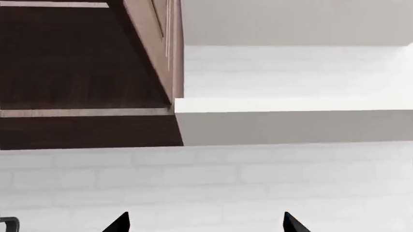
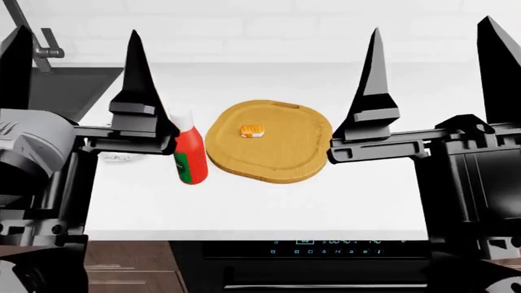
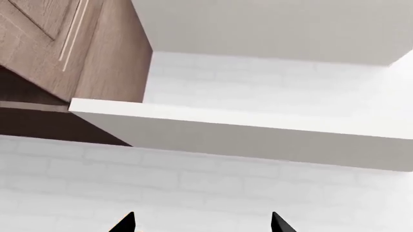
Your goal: Pick the sushi from the plate and place it on the cutting board. Then pick the condiment bottle from the cabinet and place it next to the cutting board.
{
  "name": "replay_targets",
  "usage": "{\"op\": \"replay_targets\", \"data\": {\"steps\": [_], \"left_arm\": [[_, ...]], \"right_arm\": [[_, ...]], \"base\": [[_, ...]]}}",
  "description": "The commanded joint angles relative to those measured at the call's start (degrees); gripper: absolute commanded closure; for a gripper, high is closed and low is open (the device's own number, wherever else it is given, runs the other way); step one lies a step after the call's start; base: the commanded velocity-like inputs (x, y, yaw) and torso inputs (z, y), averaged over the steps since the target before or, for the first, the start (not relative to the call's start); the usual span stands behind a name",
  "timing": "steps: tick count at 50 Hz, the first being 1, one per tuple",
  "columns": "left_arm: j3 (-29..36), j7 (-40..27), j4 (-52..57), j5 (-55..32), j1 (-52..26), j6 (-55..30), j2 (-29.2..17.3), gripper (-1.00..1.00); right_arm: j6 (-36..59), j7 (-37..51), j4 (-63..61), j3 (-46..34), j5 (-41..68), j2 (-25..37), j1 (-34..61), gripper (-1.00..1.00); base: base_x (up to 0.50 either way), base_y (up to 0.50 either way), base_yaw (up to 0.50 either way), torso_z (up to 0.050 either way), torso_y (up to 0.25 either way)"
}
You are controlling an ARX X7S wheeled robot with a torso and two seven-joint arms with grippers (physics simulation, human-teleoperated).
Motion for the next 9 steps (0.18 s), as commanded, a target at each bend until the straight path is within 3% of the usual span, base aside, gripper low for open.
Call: {"op": "replay_targets", "data": {"steps": [1, 9], "left_arm": [[0.41, -0.58, -0.79, -2.22, -5.37, -1.75, -0.56, -1.00], [1.58, 0.89, -3.62, -2.30, -12.48, -2.97, -0.26, -1.00]], "right_arm": [[2.30, 0.01, 1.29, -0.13, 3.38, -0.30, 5.92, -1.00], [5.31, -1.80, 4.64, -0.56, 6.04, -2.29, 13.87, -1.00]], "base": [[0.00, 0.00, 0.00, 0.000, 0.000], [0.00, 0.00, 0.00, 0.000, 0.000]]}}
